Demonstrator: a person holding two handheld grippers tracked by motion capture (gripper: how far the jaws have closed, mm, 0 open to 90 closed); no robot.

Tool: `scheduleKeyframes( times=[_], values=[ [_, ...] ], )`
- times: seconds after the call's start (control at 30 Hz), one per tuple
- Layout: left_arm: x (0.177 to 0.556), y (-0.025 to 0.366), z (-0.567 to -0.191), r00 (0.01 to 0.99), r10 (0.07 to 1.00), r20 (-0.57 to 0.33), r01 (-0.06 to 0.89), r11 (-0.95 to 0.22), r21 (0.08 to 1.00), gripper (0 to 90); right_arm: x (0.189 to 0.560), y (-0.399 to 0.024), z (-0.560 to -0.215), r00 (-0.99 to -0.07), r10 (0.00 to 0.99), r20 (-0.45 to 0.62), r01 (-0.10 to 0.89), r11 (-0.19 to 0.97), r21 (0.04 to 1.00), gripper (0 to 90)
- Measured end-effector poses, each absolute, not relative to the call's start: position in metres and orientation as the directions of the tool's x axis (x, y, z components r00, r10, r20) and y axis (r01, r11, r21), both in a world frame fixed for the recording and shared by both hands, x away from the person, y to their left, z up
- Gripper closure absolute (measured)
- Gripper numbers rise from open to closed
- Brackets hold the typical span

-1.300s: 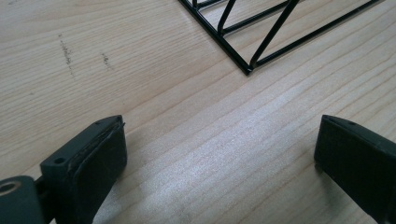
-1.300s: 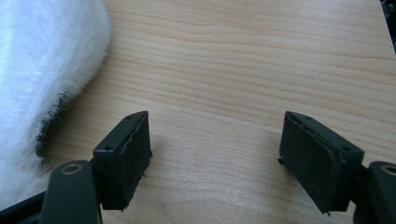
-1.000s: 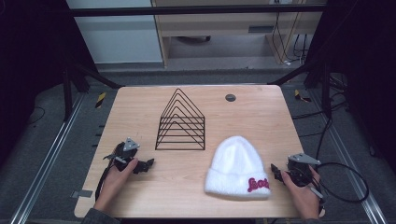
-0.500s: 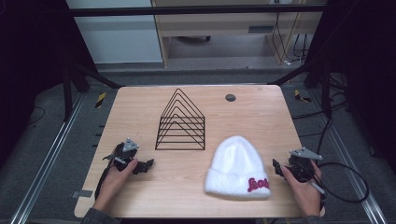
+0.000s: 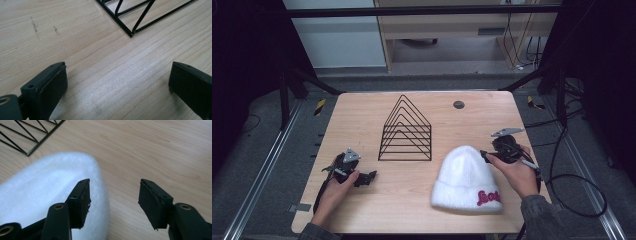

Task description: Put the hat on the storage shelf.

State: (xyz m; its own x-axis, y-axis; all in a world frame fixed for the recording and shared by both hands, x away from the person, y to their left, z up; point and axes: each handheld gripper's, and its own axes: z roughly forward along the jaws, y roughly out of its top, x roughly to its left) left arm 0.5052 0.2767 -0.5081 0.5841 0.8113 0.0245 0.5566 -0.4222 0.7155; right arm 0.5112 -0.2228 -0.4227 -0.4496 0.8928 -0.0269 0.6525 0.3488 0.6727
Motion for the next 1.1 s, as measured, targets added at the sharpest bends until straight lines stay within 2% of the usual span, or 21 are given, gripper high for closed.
scheduleKeyframes(
  times=[0.13,0.37,0.4,0.5,0.7,0.77,0.8,0.83,0.93,1.1],
  values=[
    [0.505,0.277,-0.508,0.585,0.811,0.026,0.556,-0.423,0.715,1.1,0.522,-0.213,-0.425,-0.47,0.882,-0.025,0.658,0.369,0.657,47.2],
    [0.505,0.277,-0.508,0.585,0.811,0.026,0.556,-0.424,0.715,1.0,0.547,-0.193,-0.439,-0.489,0.871,0.044,0.699,0.361,0.618,45.5],
    [0.505,0.277,-0.508,0.584,0.811,0.025,0.556,-0.423,0.715,1.0,0.554,-0.19,-0.448,-0.482,0.875,0.05,0.717,0.36,0.597,48.4],
    [0.505,0.277,-0.508,0.586,0.81,0.026,0.556,-0.425,0.714,1.0,0.557,-0.189,-0.454,-0.478,0.876,0.068,0.735,0.356,0.577,51.5],
    [0.505,0.277,-0.508,0.588,0.808,0.028,0.554,-0.429,0.713,0.4,0.563,-0.184,-0.463,-0.483,0.871,0.092,0.755,0.361,0.547,50.9],
    [0.505,0.276,-0.508,0.588,0.809,0.027,0.555,-0.427,0.714,0.4,0.564,-0.181,-0.466,-0.491,0.867,0.091,0.758,0.373,0.534,59.1],
    [0.505,0.277,-0.508,0.588,0.809,0.027,0.555,-0.428,0.713,0.4,0.563,-0.181,-0.468,-0.514,0.853,0.091,0.75,0.396,0.53,73.9],
    [0.505,0.277,-0.508,0.588,0.808,0.027,0.555,-0.428,0.714,0.4,0.561,-0.18,-0.467,-0.525,0.846,0.092,0.744,0.403,0.533,78.2],
    [0.505,0.276,-0.508,0.587,0.809,0.025,0.556,-0.426,0.714,0.4,0.556,-0.18,-0.459,-0.547,0.834,0.074,0.717,0.421,0.556,81.9],
    [0.505,0.276,-0.508,0.587,0.809,0.028,0.555,-0.427,0.714,0.4,0.542,-0.181,-0.442,-0.56,0.825,0.073,0.673,0.402,0.621,82.5]
  ],
)
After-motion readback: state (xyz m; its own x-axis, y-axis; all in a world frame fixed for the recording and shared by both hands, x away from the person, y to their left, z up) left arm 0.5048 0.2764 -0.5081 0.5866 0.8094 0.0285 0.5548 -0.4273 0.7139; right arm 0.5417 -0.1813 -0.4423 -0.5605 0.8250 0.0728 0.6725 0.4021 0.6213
